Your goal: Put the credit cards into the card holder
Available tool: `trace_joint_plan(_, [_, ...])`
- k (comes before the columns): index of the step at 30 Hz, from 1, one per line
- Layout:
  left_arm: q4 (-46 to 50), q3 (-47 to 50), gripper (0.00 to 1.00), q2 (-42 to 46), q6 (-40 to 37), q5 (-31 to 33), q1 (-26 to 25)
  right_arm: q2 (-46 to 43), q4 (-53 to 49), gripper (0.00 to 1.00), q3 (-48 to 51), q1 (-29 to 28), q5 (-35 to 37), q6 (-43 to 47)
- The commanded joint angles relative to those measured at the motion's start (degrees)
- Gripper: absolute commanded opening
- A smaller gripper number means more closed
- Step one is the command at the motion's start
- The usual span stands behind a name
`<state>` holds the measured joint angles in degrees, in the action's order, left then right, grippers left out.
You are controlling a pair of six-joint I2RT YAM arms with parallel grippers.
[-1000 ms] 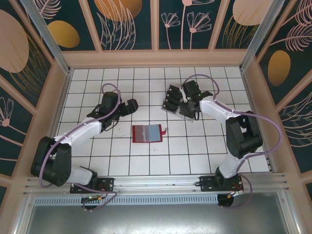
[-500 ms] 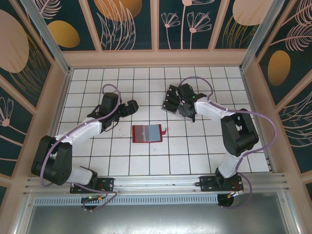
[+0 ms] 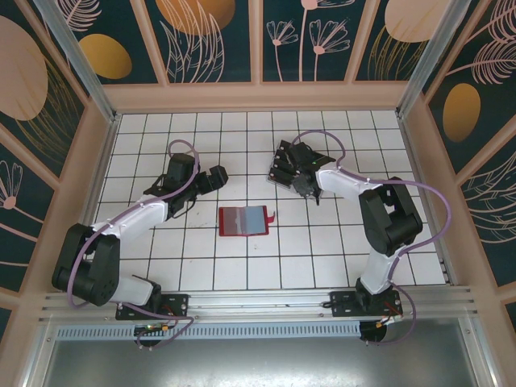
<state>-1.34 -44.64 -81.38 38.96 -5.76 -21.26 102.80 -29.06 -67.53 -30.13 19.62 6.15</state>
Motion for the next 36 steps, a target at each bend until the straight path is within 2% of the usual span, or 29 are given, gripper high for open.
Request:
trace_joint_plan(1, [-1.6, 0.6, 0.98, -0.9, -1.2, -1.0, 0.5, -0.4, -2.1, 0.23, -1.4, -0.5, -0.2, 0.3])
trace_joint_plan(10, [-1.9, 0.8, 0.98, -1.2, -1.2, -1.4, 0.6, -0.2, -2.5, 0.19, -1.9, -0.6, -0.3, 0.8])
trace_joint_plan(25, [-3.0, -0.8, 0.99, -3.8, -0.8, -3.8, 0.7, -0.2, -3.7, 0.00, -5.1, -0.5, -3.9, 4.5])
trace_joint_plan(36, [-1.2, -2.3, 0.99, -3.7, -2.2, -3.1, 0.7, -4.8, -5.0, 0.00, -9.1, -0.8, -7.1, 2.5])
